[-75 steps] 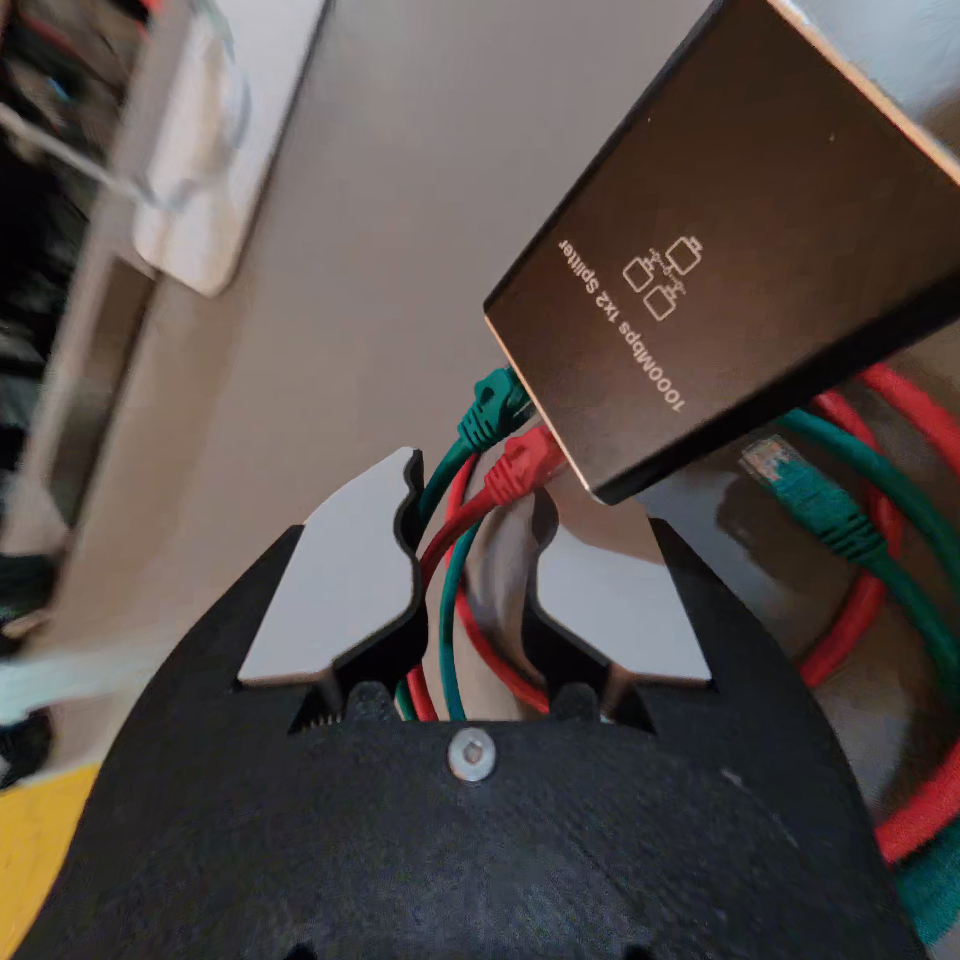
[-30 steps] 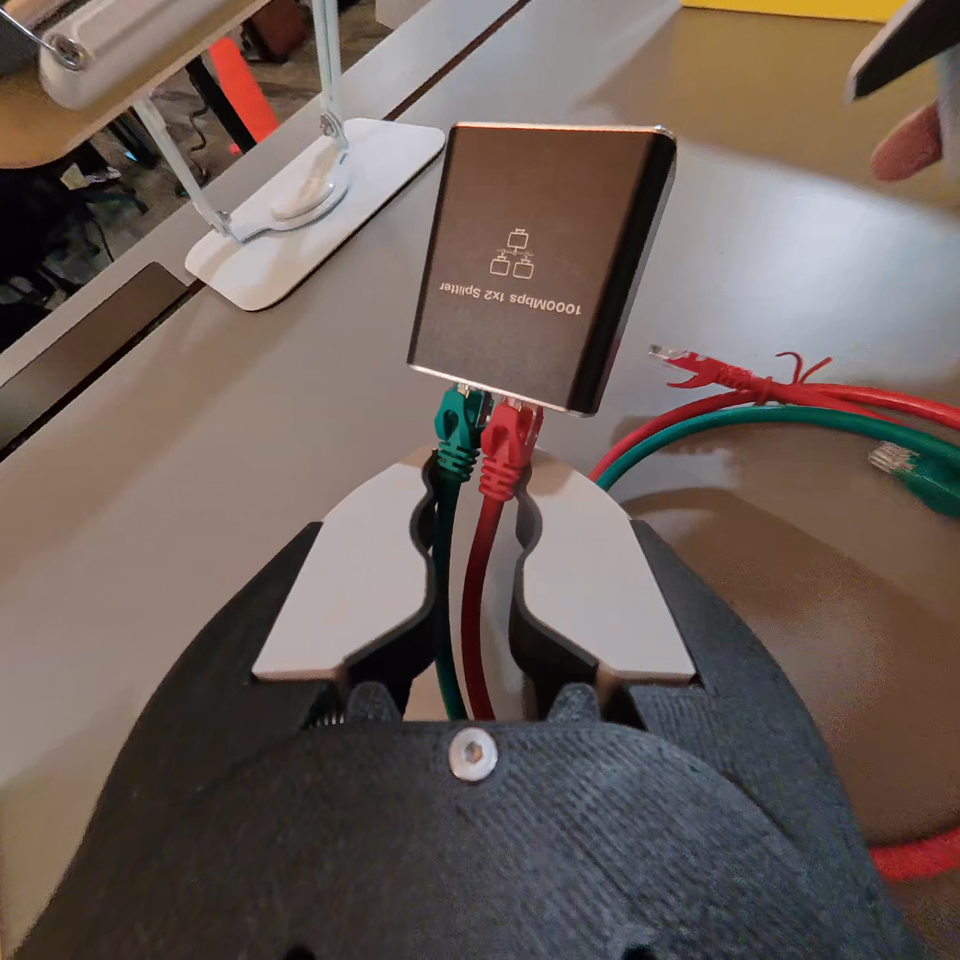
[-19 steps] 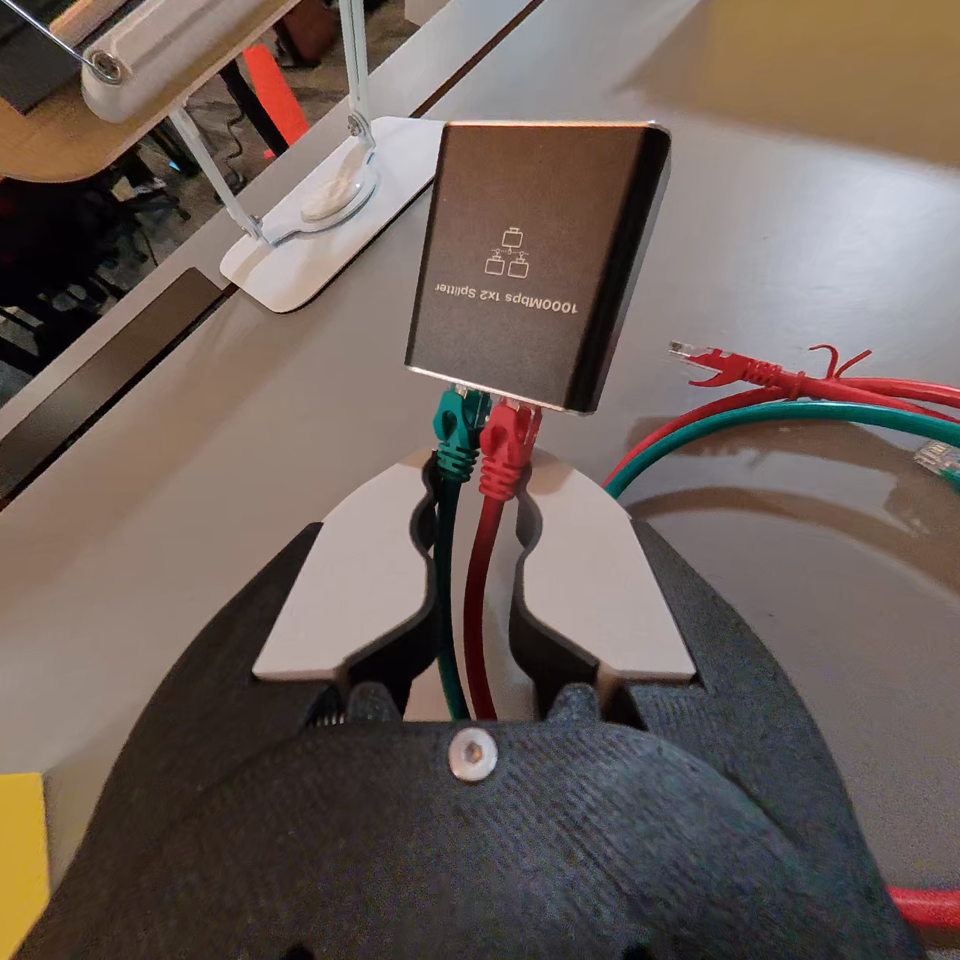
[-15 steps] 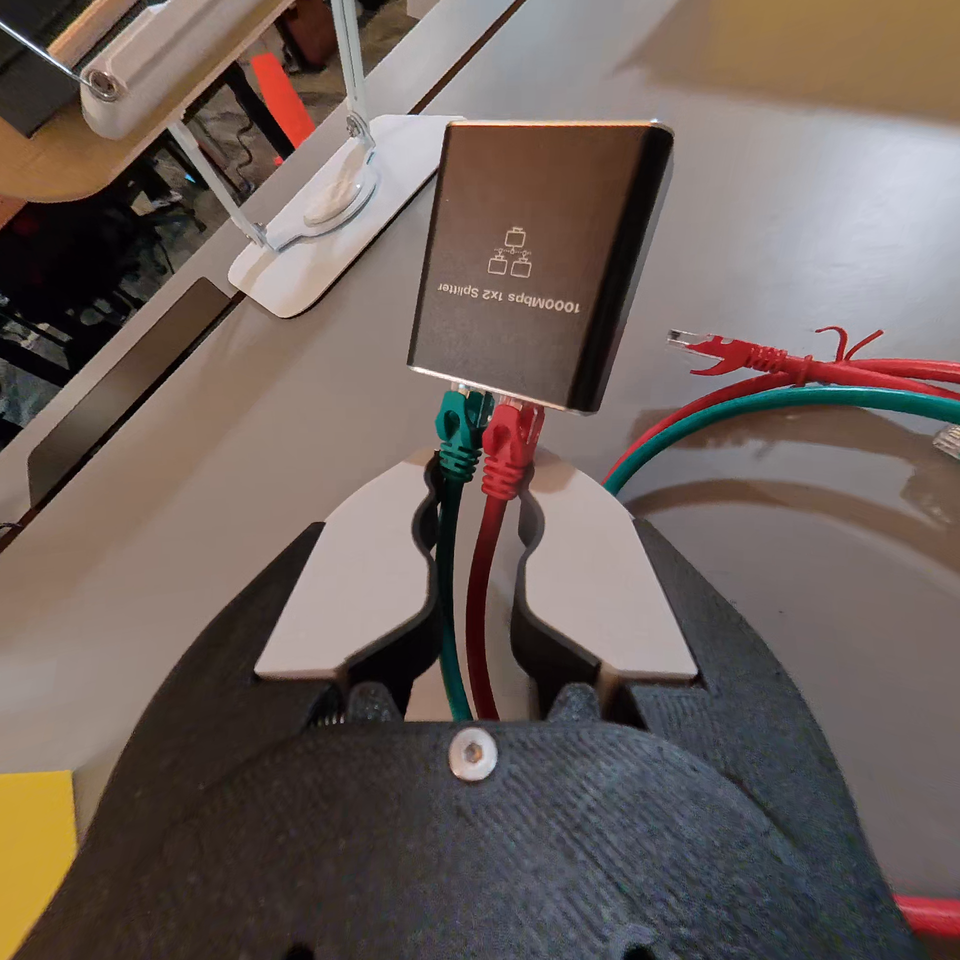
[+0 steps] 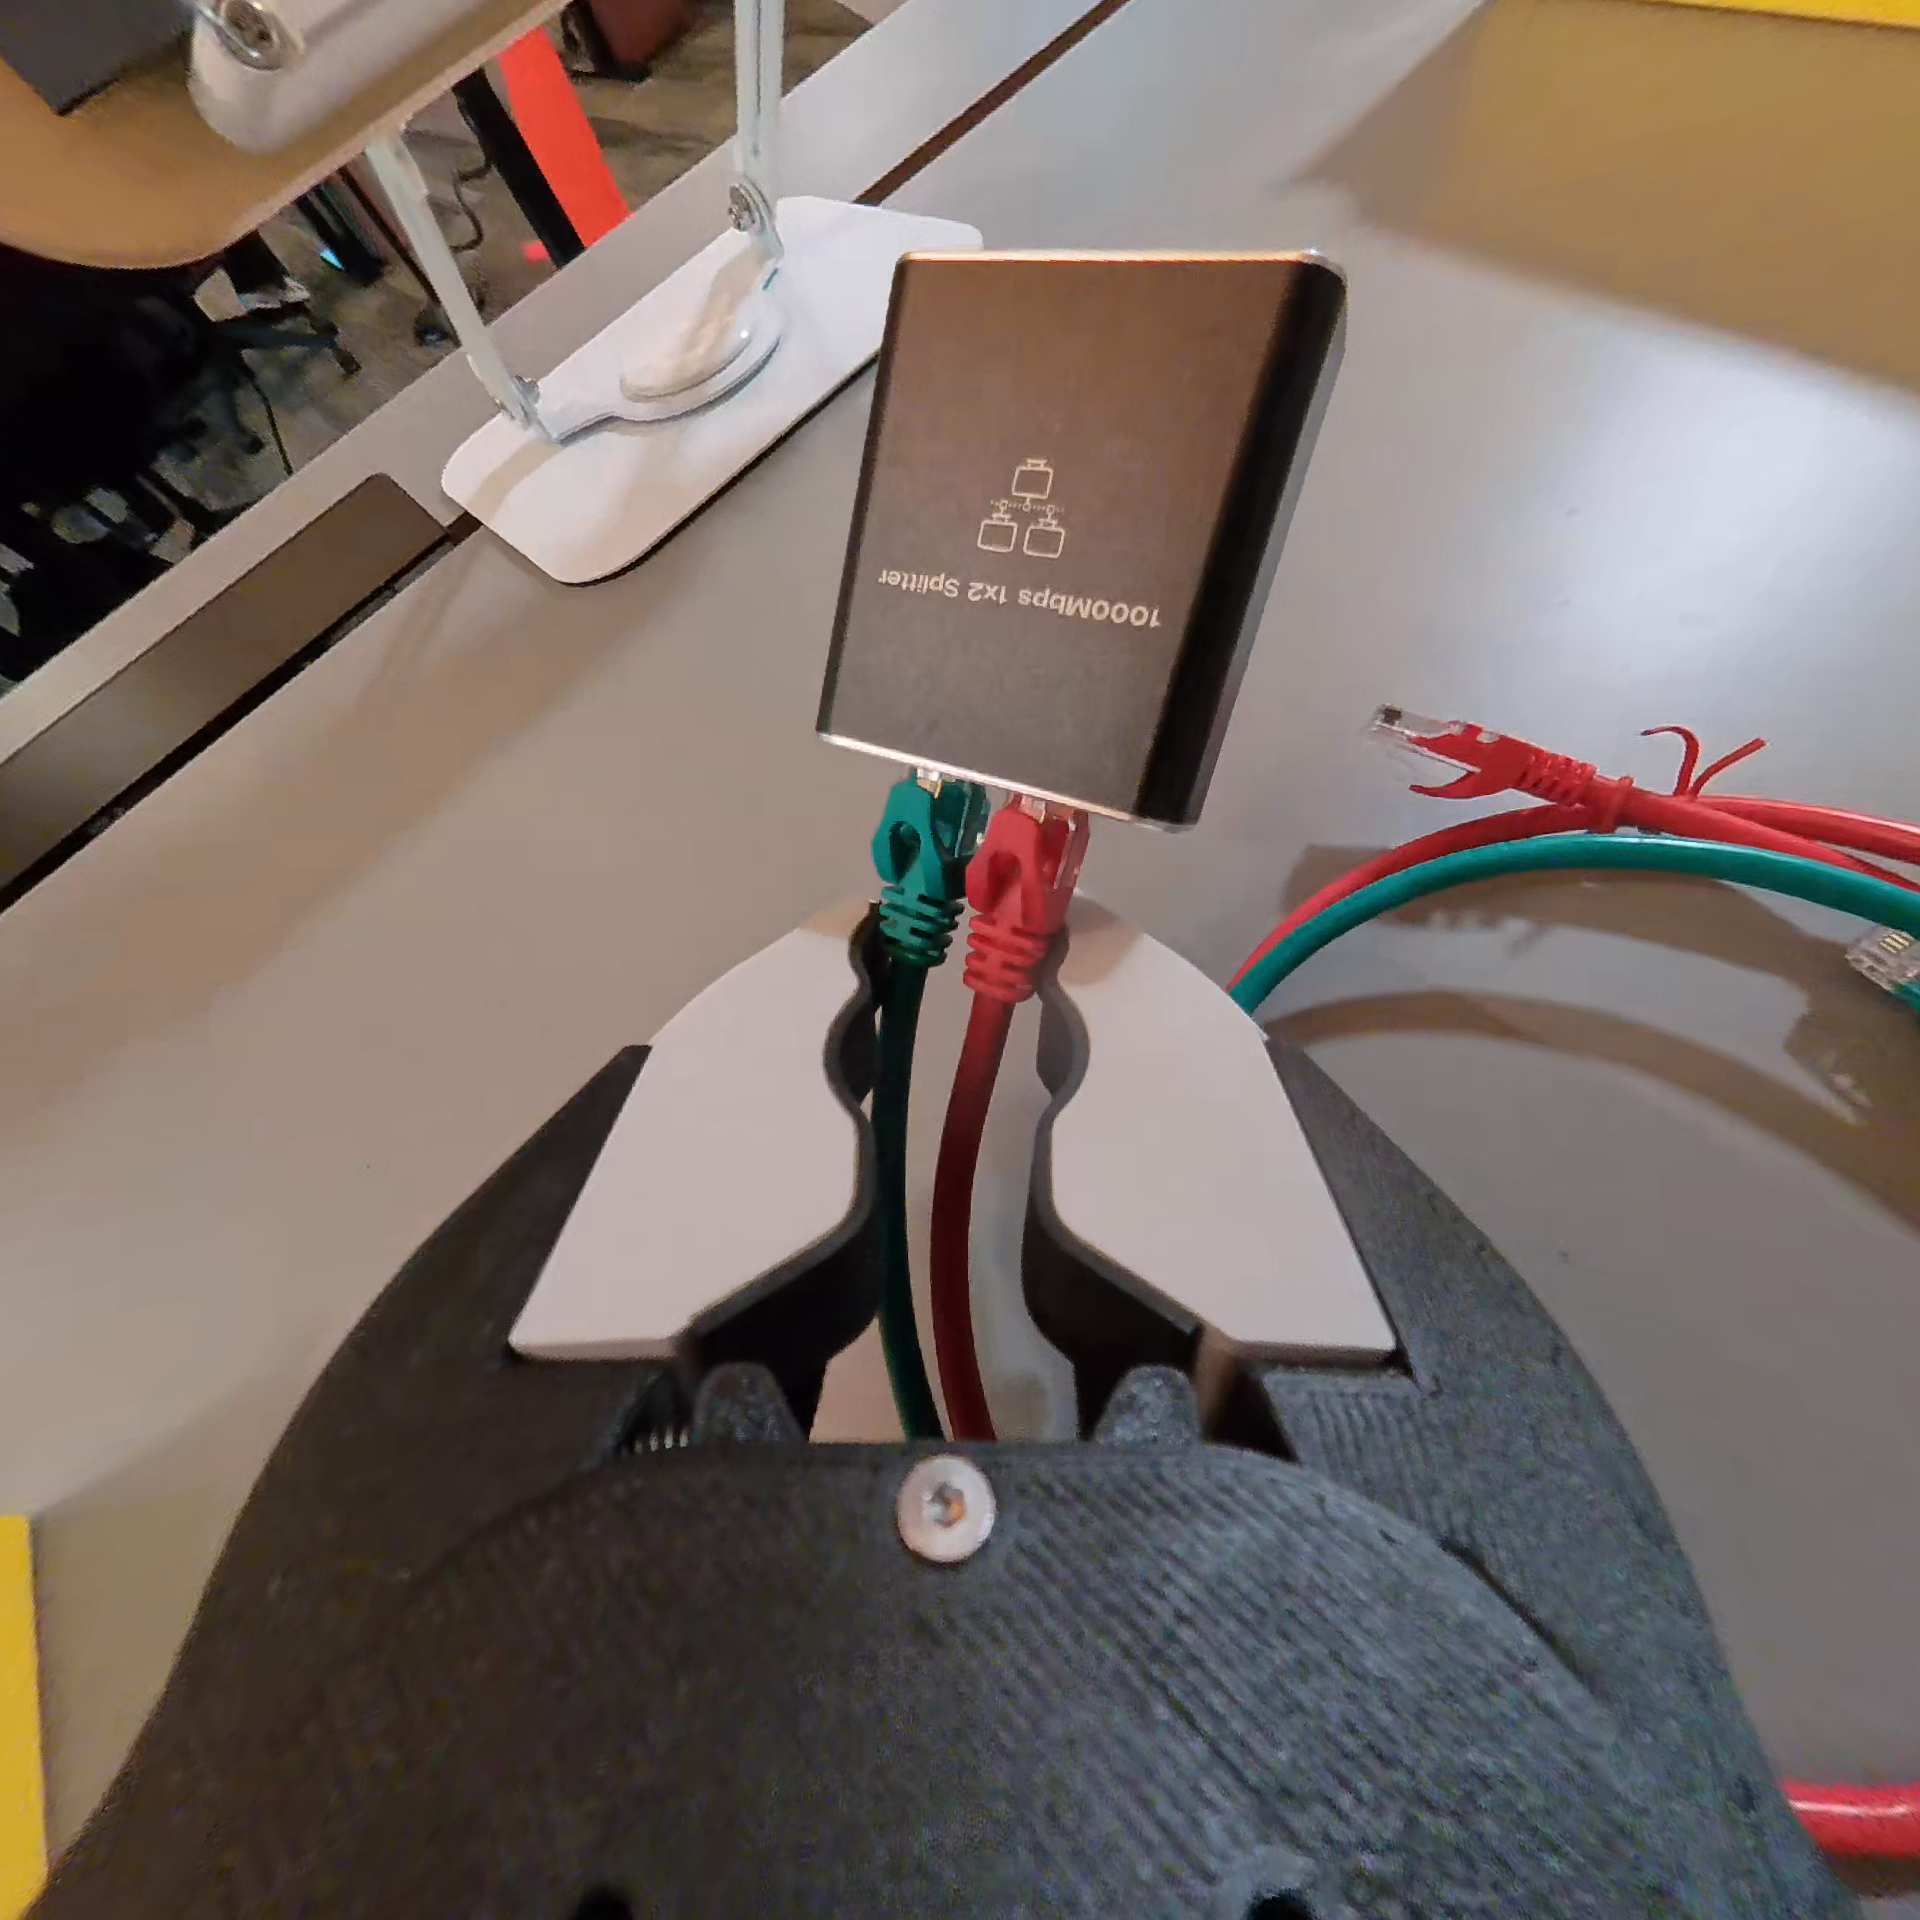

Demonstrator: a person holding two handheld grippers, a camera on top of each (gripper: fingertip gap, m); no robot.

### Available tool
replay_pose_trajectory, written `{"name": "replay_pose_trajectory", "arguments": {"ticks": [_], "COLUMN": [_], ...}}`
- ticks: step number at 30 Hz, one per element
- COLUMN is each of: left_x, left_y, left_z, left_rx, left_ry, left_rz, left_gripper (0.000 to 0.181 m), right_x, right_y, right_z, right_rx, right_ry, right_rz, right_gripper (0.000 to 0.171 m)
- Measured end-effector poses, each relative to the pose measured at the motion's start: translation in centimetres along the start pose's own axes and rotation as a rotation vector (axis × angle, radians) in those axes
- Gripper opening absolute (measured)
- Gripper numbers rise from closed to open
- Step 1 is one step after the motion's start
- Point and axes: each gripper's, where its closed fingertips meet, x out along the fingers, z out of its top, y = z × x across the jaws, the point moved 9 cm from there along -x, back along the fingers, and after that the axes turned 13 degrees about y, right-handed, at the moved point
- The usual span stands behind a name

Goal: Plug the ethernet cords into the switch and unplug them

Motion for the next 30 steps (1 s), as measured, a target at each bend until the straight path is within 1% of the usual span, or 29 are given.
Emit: {"name": "replay_pose_trajectory", "arguments": {"ticks": [1,2,3,5,6,9,11,15,17,20,22,25,27,30], "left_x": [0.0,0.0,0.0,-0.1,-0.1,0.0,0.0,0.1,0.1,0.1,0.2,0.3,0.3,0.5], "left_y": [-0.2,-0.4,-0.7,-1.2,-1.3,-1.3,-1.1,-1.0,-1.1,-1.1,-1.1,-1.3,-1.4,-1.6], "left_z": [0.0,0.0,0.0,-0.1,-0.1,-0.1,-0.1,-0.1,-0.1,-0.1,-0.1,-0.1,-0.1,-0.1], "left_rx": [0.018,0.039,0.057,0.085,0.095,0.092,0.08,0.069,0.073,0.078,0.081,0.096,0.108,0.123], "left_ry": [0.003,0.004,0.005,0.008,0.006,0.016,0.019,0.02,0.023,0.026,0.032,0.036,0.041,0.054], "left_rz": [0.007,0.014,0.021,0.019,0.02,0.015,0.009,0.009,0.014,0.017,0.017,0.026,0.031,0.033], "left_gripper": [0.026,0.026,0.026,0.026,0.026,0.026,0.026,0.026,0.026,0.026,0.026,0.026,0.026,0.026], "right_x": [0.8,1.2,1.2,-0.1,-1.3,-6.2,-10.2,-18.5,-22.3,-26.8,-28.6,-30.4,-31.1,-30.1], "right_y": [0.1,0.2,0.3,0.3,0.1,-0.8,-1.5,-2.6,-2.6,-1.6,-0.2,3.1,5.8,9.6], "right_z": [0.2,0.3,0.4,0.7,0.7,-0.1,-1.3,-5.5,-8.7,-15.1,-20.3,-28.5,-33.9,-40.8], "right_rx": [-0.02,-0.036,-0.051,-0.063,-0.053,-0.003,0.035,0.136,0.202,0.339,0.451,0.622,0.731,0.898], "right_ry": [0.051,0.08,0.082,0.036,0.007,-0.108,-0.201,-0.414,-0.514,-0.648,-0.725,-0.789,-0.77,-0.576], "right_rz": [-0.007,-0.023,-0.04,-0.047,-0.053,-0.074,-0.117,-0.243,-0.311,-0.374,-0.419,-0.549,-0.685,-0.81], "right_gripper": [0.05,0.044,0.027,0.014,0.012,0.006,0.006,0.006,0.006,0.006,0.006,0.006,0.006,0.006]}}
